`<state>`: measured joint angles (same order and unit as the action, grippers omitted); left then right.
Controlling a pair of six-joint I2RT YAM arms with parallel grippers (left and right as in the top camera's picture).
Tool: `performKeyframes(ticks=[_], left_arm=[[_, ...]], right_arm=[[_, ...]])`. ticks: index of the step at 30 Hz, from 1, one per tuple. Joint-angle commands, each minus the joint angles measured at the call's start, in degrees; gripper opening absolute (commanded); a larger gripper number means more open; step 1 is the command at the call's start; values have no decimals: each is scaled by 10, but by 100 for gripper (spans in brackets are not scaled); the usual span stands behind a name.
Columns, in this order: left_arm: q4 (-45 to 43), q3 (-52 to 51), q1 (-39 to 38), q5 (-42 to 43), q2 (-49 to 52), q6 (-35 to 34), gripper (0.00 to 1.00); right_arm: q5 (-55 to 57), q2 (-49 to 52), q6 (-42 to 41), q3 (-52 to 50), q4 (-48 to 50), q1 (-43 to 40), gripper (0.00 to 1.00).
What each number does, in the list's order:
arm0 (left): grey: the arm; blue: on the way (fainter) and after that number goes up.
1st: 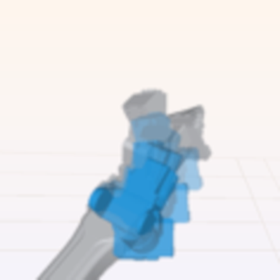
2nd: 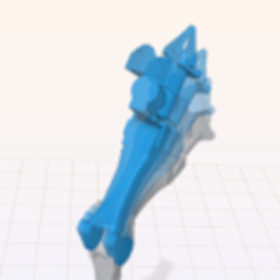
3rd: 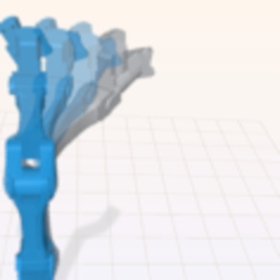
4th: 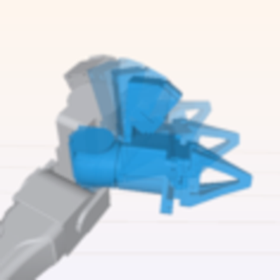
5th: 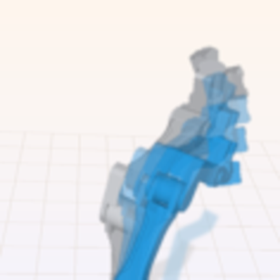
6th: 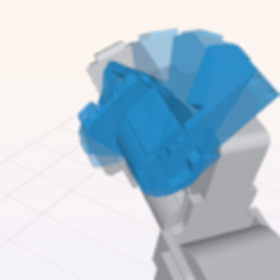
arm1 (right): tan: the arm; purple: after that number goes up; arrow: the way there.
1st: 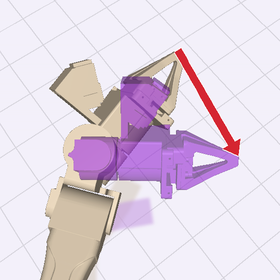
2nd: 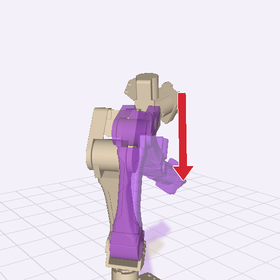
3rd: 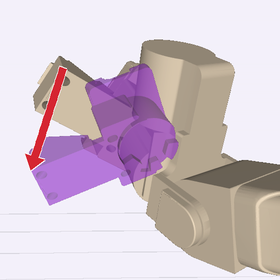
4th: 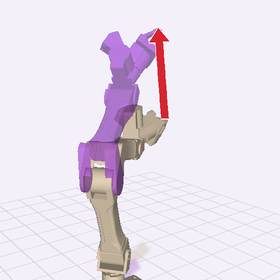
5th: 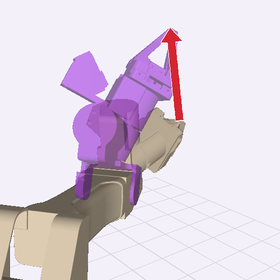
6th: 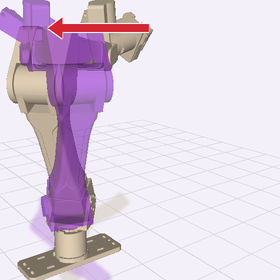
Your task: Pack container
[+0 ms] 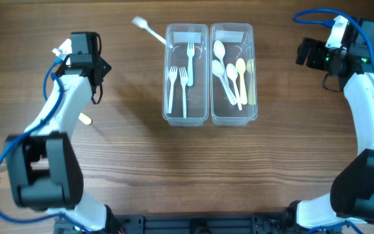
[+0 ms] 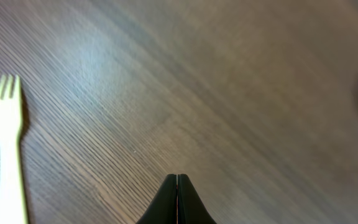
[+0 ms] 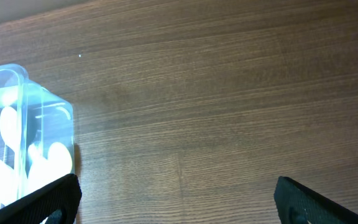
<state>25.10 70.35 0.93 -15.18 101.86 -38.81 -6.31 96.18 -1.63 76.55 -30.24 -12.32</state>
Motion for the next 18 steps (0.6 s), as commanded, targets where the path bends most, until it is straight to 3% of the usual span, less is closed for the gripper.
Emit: performKeyframes(ticks=[1,2,3,4,5,10,18], left_arm=[[14,-1,-9,-7,-52,11,4],[16,-1,-13,-7,-57,11,7],[18,-1,-15,-7,-62,11,26],[21,-1,-16,-7,-65,12,54],[23,-1,-16,-7,-67,18,62],[77,-1,-1,-10,-78,25,65],[175,-2,63,-13,-76,-55,68]], right_arm=[[4,-8,5,7,2,2,100],[4,-8,5,7,2,2,100],[4,-8,5,7,2,2,100],[4,-8,5,7,2,2,100],[4,-8,5,7,2,2,100],[4,-8,5,7,2,2,100],[4,-8,5,7,2,2,100]])
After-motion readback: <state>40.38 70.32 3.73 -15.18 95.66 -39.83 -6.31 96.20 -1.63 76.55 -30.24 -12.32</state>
